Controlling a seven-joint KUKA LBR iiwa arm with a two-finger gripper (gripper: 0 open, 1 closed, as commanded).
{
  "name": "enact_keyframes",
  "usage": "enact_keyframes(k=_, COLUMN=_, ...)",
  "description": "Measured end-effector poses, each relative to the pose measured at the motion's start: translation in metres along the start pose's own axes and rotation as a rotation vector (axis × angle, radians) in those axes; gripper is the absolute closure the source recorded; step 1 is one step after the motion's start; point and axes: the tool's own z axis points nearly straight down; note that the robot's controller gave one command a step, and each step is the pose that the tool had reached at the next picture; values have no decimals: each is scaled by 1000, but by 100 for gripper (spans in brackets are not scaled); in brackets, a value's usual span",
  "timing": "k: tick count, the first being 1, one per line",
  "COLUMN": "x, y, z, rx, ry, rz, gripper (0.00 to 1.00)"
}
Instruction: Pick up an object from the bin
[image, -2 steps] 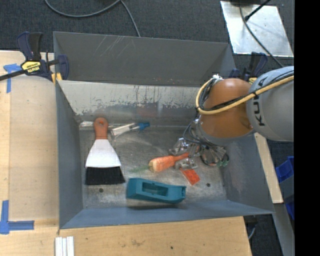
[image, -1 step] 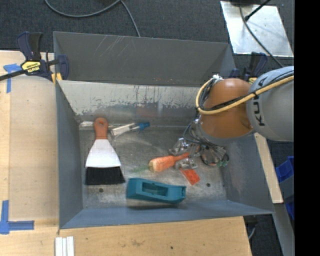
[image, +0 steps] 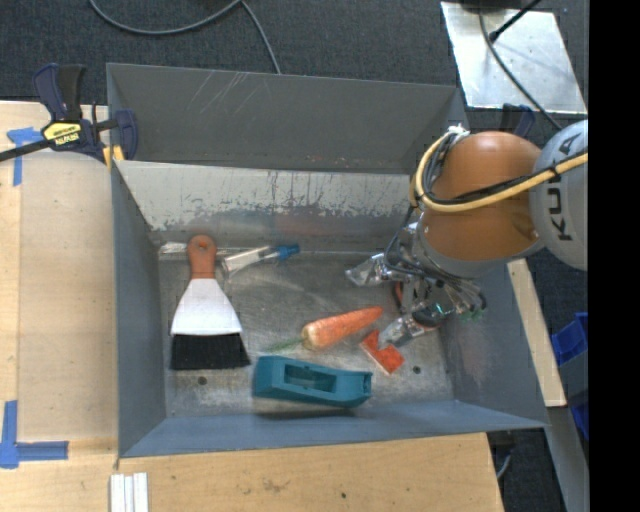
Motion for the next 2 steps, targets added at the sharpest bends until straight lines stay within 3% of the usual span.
enact_keyframes(k=1, x=5, y=6, z=-61, rx=1, ry=-2, rz=-42, gripper=0)
enact_keyframes(k=2, x=-10, y=4, z=-33, rx=7, ry=-18, rz=-43, gripper=0)
